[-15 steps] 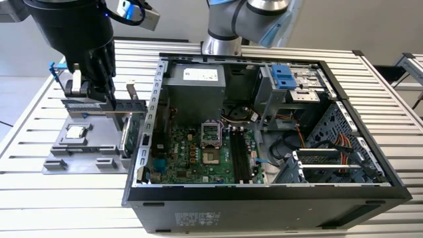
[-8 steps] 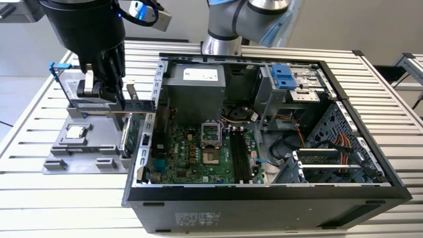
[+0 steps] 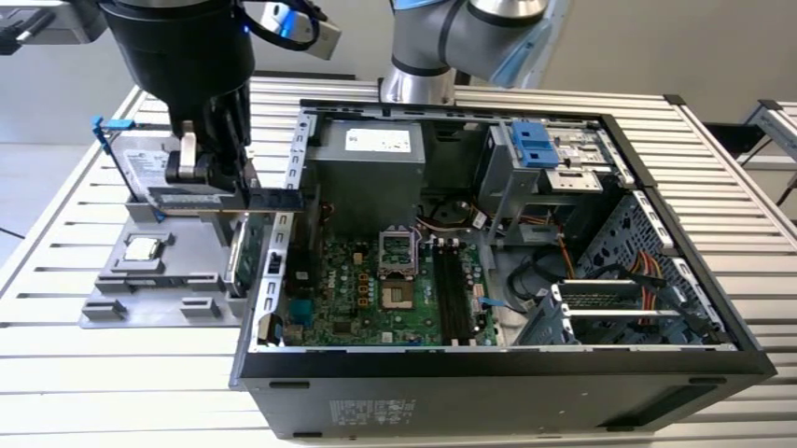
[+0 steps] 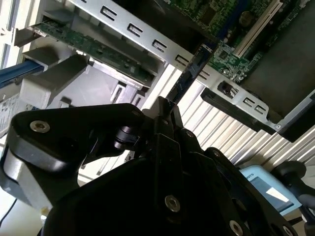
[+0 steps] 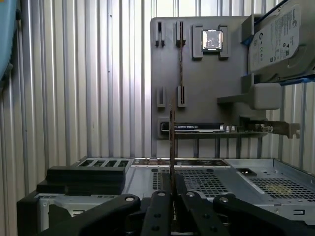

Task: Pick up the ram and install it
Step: 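Pick up the ram and move it above insertion slot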

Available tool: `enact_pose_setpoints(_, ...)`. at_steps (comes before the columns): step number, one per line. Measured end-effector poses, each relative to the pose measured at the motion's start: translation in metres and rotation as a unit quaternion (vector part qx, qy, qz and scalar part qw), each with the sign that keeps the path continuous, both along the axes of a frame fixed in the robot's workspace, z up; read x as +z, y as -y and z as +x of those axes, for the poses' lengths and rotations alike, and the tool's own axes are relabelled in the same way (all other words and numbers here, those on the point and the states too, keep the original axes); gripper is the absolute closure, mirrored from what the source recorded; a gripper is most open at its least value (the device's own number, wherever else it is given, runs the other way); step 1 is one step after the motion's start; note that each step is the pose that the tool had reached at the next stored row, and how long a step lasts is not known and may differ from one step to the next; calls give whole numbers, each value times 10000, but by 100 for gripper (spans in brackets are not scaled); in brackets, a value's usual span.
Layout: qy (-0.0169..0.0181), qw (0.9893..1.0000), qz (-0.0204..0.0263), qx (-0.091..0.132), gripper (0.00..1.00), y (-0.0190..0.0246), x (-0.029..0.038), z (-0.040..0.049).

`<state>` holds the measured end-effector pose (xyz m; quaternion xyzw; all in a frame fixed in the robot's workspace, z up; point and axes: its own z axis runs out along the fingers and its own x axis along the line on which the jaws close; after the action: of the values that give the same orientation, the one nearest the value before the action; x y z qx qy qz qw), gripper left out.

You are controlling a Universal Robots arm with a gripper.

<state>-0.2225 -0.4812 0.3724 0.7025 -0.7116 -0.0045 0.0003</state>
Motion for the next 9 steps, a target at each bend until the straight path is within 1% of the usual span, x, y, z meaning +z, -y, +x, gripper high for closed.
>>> enact_pose_setpoints(9, 0, 10000, 0, 0, 100, 0, 0, 127)
